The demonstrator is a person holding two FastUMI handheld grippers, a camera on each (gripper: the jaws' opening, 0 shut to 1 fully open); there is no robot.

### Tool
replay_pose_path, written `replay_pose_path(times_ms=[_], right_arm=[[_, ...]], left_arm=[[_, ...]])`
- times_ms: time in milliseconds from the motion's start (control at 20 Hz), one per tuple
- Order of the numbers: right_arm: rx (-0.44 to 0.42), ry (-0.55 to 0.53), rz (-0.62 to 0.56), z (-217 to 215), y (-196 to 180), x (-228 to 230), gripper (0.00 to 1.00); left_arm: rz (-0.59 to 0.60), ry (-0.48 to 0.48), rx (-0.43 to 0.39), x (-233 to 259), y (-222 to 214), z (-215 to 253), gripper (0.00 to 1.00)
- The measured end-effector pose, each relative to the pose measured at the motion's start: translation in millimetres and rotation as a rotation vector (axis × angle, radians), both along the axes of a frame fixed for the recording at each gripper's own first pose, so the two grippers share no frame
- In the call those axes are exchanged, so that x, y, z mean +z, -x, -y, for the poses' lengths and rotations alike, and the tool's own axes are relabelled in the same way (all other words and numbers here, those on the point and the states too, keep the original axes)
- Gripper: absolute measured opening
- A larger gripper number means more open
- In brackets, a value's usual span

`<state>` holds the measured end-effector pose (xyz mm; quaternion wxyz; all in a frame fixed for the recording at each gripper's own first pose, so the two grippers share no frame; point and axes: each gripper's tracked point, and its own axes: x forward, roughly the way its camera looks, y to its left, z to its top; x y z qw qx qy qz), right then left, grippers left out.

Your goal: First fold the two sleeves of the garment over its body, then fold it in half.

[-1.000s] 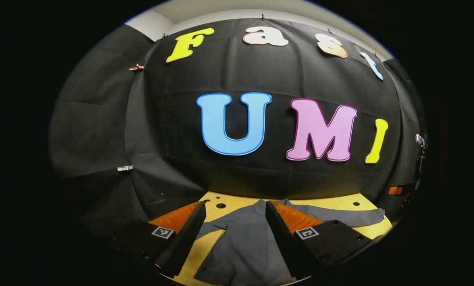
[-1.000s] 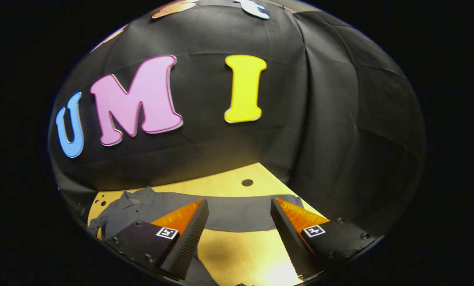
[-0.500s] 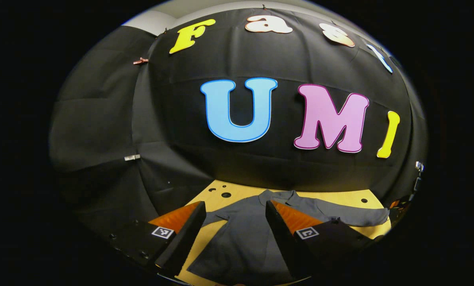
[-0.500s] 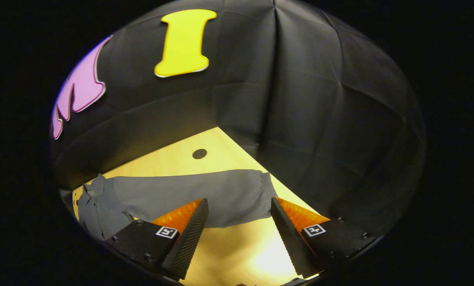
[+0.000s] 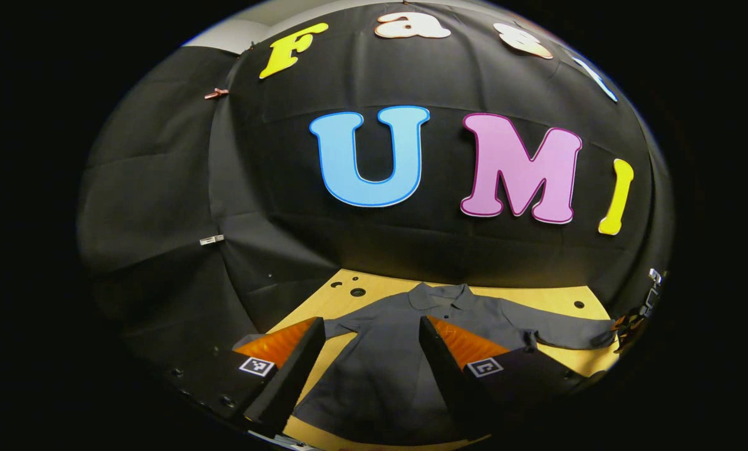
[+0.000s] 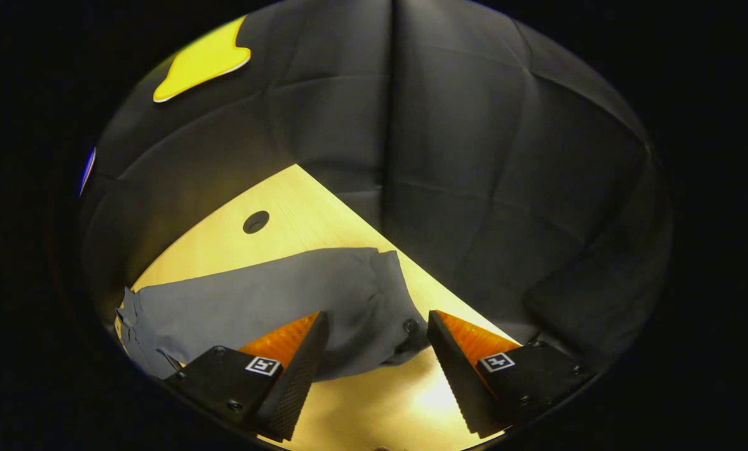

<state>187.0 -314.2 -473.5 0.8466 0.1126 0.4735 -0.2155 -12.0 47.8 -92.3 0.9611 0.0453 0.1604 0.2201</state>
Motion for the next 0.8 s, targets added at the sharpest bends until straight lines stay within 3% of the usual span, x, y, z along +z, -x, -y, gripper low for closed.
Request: replay_pose_path(times_ms=[400,550,600,650,800], right_arm=[[-0.032,-0.052,-0.050,1,-5,-31,0.99],[0.010,0.010,-0.055,0,-6,-32,0.96],[0.024,0.042,-0.066,2,-5,-35,0.92],[0.049,0.072,-0.076,2,-3,-37,0.96],[0.051,0.071,-0.064,1,-9,-40,0.70]], left_arm=[[-0.018,0.006,-0.028,-7,-3,20,0.96],[-0.020,-0.002,-0.025,-6,2,17,0.96],[-0.019,-0.003,-0.020,-5,3,15,0.96],[-0.018,-0.003,-0.014,-5,3,13,0.96],[-0.015,-0.003,0.004,-4,8,8,0.96]])
